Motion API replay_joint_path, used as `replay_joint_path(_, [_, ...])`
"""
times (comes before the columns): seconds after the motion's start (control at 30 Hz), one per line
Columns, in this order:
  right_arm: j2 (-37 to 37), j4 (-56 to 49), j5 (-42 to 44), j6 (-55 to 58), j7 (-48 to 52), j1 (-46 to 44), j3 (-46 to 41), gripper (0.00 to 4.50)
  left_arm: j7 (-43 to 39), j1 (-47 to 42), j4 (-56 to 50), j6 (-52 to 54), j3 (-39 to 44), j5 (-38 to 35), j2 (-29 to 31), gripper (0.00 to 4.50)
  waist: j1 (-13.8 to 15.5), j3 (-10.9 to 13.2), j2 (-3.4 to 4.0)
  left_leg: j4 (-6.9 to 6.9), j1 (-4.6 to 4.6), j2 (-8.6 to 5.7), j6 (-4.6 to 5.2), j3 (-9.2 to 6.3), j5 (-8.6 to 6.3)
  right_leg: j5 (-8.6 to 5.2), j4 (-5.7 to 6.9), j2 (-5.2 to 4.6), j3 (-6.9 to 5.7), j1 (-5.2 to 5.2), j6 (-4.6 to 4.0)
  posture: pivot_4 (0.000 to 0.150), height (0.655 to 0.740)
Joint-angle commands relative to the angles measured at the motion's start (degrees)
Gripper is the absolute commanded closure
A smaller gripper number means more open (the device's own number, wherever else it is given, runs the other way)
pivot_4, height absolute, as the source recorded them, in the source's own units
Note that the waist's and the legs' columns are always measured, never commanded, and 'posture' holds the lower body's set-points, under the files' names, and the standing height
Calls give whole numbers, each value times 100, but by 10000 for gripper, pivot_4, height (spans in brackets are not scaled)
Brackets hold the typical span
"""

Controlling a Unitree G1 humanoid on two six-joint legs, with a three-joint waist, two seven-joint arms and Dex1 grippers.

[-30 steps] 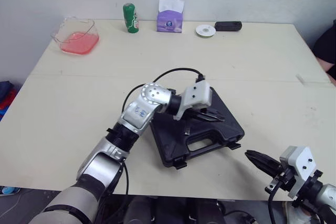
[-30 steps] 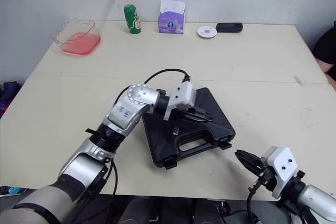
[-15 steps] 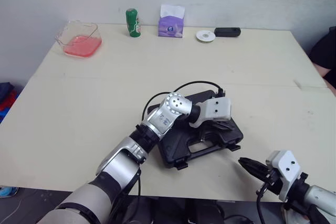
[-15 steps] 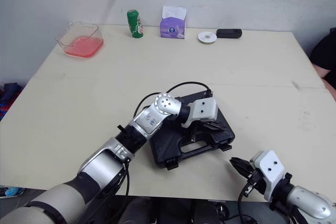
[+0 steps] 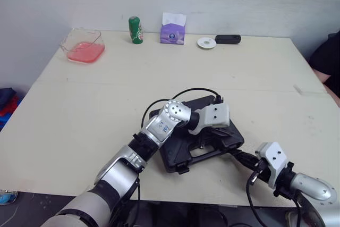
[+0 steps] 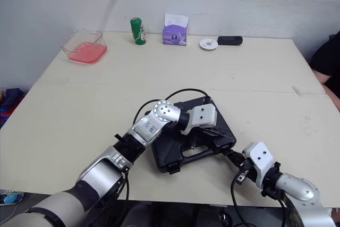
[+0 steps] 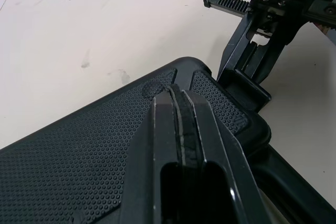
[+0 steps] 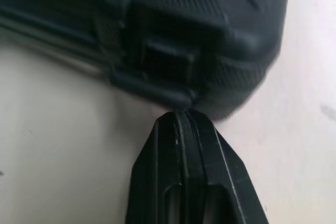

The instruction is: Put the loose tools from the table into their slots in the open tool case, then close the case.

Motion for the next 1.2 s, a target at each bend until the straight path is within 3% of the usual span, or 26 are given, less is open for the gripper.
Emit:
replay_joint_path(0.03, [-145,-459,296,152,127,20,-136,44811,-179,439,583,358,-560,518,194,45000,-2,-2,4,0,0,0,0,0,0,0,0,0,0,0,0,1500,7400])
replay_joint_path(0.27, [-347,-784,636,450,185,-3,-352,44811,-116,412,730,305,-515,518,158,45000,0,-5,3,0,0,3,-1,1,-1,0,-2,-1,1,0,0,1500,7400])
replay_joint_path(1.2, [-627,-250,745,448,670,-482,-398,44811,-236,673,393,726,-742,707,323,45000,-7,-5,2,-3,-1,23,-11,1,-10,-4,-16,3,-1,-2,-10,1500,7400])
